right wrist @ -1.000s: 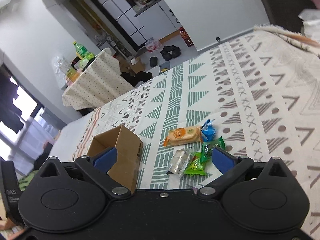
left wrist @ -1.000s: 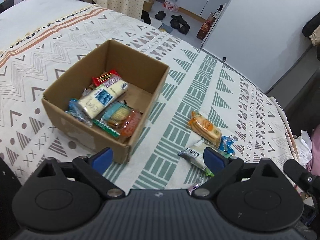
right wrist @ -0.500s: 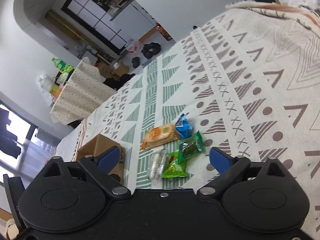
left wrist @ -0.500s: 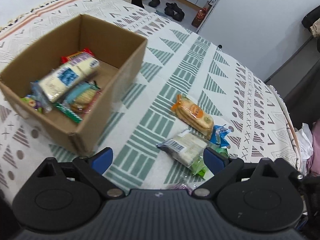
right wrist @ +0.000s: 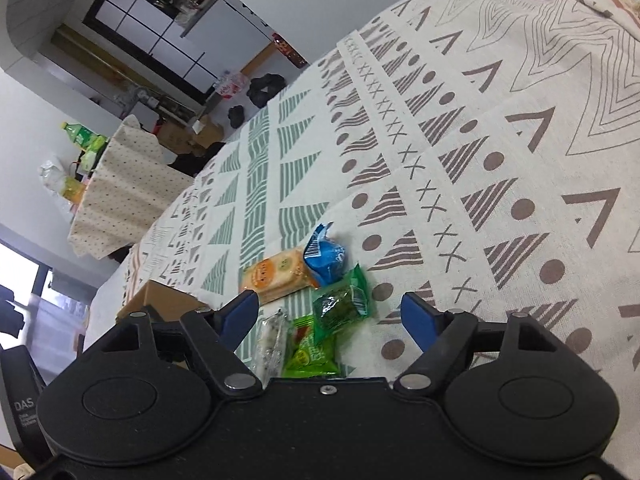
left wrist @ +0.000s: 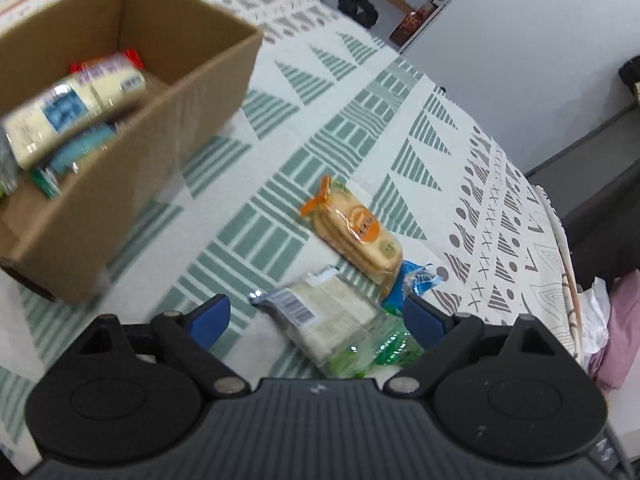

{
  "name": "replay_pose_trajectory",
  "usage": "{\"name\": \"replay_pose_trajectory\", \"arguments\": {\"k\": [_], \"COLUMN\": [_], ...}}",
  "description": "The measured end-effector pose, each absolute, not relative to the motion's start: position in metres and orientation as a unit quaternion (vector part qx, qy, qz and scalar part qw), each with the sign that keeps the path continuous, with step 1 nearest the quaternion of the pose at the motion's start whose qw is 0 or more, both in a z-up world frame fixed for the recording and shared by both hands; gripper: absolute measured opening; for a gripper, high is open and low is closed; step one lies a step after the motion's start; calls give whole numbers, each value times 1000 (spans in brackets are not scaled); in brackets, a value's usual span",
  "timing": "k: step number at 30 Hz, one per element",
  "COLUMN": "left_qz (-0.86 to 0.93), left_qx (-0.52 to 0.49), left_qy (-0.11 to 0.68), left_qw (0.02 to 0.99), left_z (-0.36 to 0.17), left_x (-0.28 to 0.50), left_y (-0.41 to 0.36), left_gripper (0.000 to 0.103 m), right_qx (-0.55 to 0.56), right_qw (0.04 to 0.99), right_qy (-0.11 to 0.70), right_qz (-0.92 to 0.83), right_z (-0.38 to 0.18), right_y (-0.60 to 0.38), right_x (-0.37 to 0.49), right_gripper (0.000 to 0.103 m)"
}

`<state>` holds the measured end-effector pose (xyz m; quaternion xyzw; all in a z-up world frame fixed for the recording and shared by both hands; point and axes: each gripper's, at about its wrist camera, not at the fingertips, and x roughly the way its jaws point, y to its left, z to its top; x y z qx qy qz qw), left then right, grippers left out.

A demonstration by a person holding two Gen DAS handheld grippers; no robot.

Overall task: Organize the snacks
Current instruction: 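Move the left tool to a clear bread packet while the right tool reaches green packets, then close the left tool on the bread packet while the right tool grasps a green packet, then carry both packets over the box and open both tools to drop them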

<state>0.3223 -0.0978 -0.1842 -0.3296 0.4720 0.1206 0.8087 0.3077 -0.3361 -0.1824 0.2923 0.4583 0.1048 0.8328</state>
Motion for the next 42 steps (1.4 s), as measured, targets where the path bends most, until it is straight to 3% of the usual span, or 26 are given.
{"name": "replay_pose_trajectory", "arguments": {"k": [4, 13, 16, 18, 26, 29, 30, 42], "left_qz": [126, 135, 148, 148, 140, 145, 146, 142], "left_qx": [-346, -367, -356, -357, -350, -346, -344, -317], "left_qy": [487, 502, 504, 505, 503, 500, 498, 474], "left_qw": [792, 771, 773, 772, 777, 781, 782, 809], "left_z": [-199, -218, -217, -217, -212, -209, -208, -179], "left_x": [330, 344, 347, 348, 350, 347, 346, 325], "left_y": [-99, -99, -98, -95, -83, -77, -75, -64], "left_gripper": [94, 91, 60, 53, 49, 49, 49, 48], "right_qx": [292, 258, 240, 232, 204, 192, 188, 177], "right_qw": [827, 822, 826, 829, 836, 840, 840, 856], "right_qy": [468, 496, 498, 499, 498, 496, 498, 469], "right_qz": [104, 109, 106, 103, 107, 104, 103, 123], "right_z": [-191, -209, -212, -215, -218, -219, -219, -189], "right_y": [-334, -319, -313, -310, -294, -290, -290, -283], "right_x": [315, 328, 332, 335, 342, 343, 343, 329], "right_gripper": [71, 68, 68, 68, 68, 51, 41, 37]}}
